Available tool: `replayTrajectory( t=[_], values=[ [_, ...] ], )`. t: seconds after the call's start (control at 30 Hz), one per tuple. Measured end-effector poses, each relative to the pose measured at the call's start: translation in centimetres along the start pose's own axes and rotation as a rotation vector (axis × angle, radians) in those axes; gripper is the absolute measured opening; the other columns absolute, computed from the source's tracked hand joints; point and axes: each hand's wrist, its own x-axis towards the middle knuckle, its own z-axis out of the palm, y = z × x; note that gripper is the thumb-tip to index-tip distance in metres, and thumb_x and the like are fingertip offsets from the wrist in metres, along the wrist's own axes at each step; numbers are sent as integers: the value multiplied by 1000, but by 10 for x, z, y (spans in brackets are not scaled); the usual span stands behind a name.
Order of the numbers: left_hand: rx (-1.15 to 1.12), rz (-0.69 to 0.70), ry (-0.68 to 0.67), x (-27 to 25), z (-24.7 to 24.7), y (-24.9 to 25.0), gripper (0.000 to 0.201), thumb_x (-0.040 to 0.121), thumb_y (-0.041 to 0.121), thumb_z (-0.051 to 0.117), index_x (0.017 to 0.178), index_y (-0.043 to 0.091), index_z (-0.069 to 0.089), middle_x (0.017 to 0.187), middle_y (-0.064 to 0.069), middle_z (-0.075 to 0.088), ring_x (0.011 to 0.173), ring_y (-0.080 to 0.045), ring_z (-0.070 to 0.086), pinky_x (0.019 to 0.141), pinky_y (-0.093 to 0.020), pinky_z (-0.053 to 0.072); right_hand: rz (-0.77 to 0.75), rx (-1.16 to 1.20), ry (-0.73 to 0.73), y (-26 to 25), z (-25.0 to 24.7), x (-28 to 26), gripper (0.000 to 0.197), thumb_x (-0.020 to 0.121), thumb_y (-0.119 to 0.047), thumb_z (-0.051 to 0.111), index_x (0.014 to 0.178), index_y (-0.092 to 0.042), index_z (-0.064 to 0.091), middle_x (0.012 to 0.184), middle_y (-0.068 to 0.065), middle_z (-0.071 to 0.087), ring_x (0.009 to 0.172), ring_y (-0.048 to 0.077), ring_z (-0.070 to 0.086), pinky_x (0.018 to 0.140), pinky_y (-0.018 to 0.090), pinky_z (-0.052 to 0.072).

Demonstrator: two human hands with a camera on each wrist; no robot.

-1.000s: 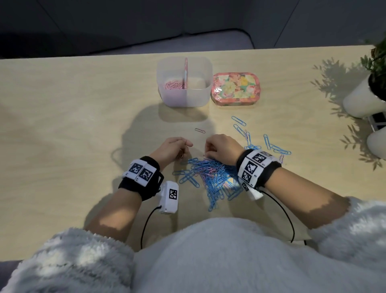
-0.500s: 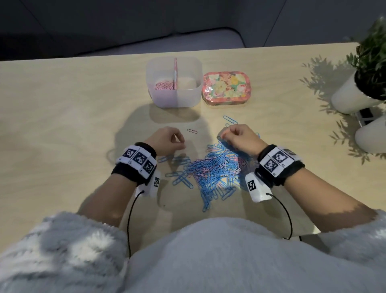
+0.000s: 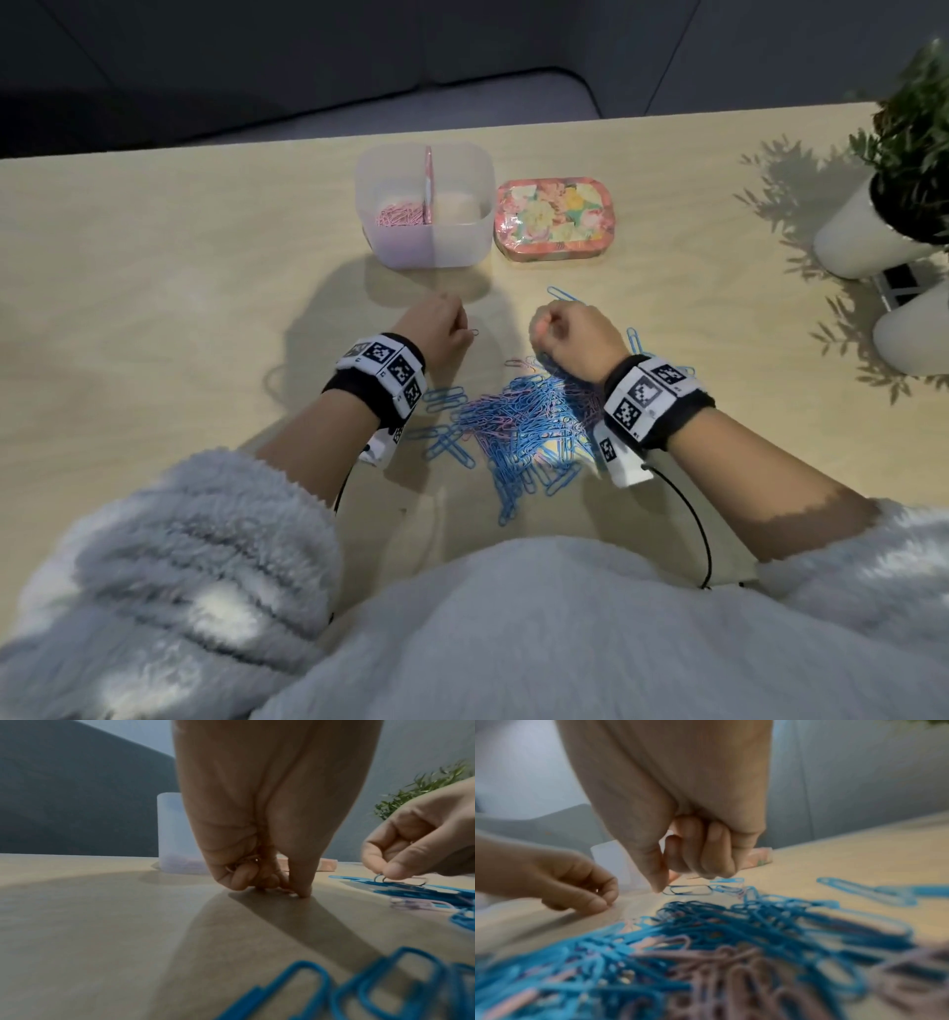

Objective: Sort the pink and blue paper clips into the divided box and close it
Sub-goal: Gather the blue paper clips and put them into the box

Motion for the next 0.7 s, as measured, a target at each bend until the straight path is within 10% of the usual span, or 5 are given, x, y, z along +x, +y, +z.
replayTrajectory(
  t=[0.4, 0.57, 0.7],
  values=[
    [-249, -134, -49, -19, 1, 3, 21, 92, 13, 46, 107, 4, 57, 101, -14, 61, 90, -26, 56, 73, -25, 42, -152, -317, -147, -7, 18, -9, 15, 89, -23, 54, 92, -8, 56, 95, 14, 64, 91, 31, 56, 68, 31, 35],
    [-872, -302, -86, -39, -7, 3, 27, 92, 2, 36, 74, 15, 51, 65, -4, 43, 53, -14, 38, 43, -17, 32, -122, 156, -165, 3, 7, -9, 25, 86, -7, 55, 69, -22, 45, 67, 0, 52, 64, 20, 51, 58, 27, 38],
    [-711, -212, -102, -58, 2, -4, 16, 92, 17, 52, 76, 15, 51, 63, 1, 46, 55, -12, 42, 53, -21, 36, 28, 523, -212, -1, 5, -20, 24, 88, 5, 38, 94, -11, 54, 62, 5, 53, 33, 3, 42, 34, 15, 31]
  ],
)
